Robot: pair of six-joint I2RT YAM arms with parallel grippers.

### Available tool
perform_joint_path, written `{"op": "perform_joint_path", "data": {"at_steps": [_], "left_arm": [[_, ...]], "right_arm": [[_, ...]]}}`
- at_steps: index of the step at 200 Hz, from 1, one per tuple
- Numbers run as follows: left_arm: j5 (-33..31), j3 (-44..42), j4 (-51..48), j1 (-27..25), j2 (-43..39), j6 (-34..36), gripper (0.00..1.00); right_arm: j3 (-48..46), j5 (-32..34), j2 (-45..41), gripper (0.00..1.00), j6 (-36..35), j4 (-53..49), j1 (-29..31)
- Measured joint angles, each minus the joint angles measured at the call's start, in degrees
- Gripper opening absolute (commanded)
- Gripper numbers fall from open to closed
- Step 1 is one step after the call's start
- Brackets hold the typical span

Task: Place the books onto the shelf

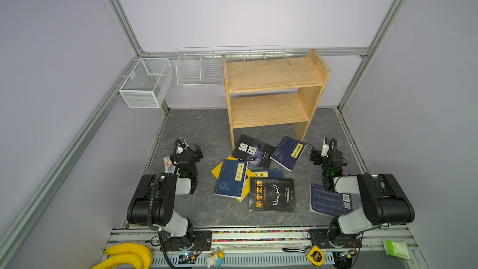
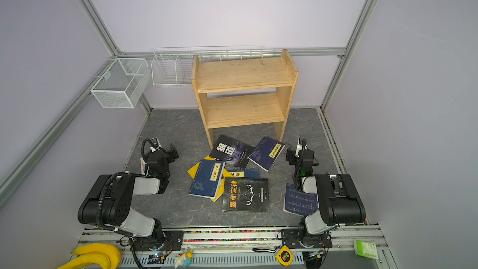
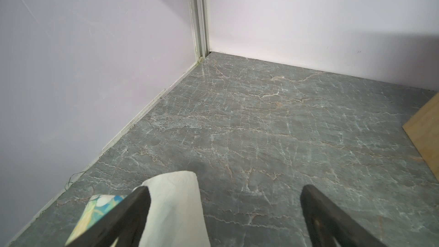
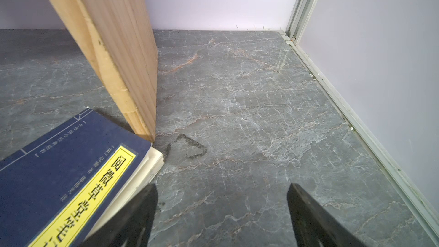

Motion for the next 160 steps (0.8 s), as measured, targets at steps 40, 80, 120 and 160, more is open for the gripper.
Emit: {"op": "perform_joint_path", "data": {"at_steps": [40,80,120,160], "left_arm": [[0.00,0.00,0.00,0.00,0.00,0.00,0.99],[-0.48,0.02,-0.26,-0.11,-0.24,0.07,0.99],[-1.27,6.47,-19.08,-1.42,-13.99,-0.35,0.99],[6.14,18.75,-39.36,-4.35,-28.65,-10.91,0.99]], "right_arm": [[0.00,0.00,0.00,0.88,0.00,0.00,-0.04],[3.58,0.04,-1.46,0.88,-0.28,-8.57,0.04],[20.76,0.20,-10.43,0.88,0.66,-32.61,0.83],[26.18,-1.07,-20.24,0.88,7.30,-51.25,1.64]]}}
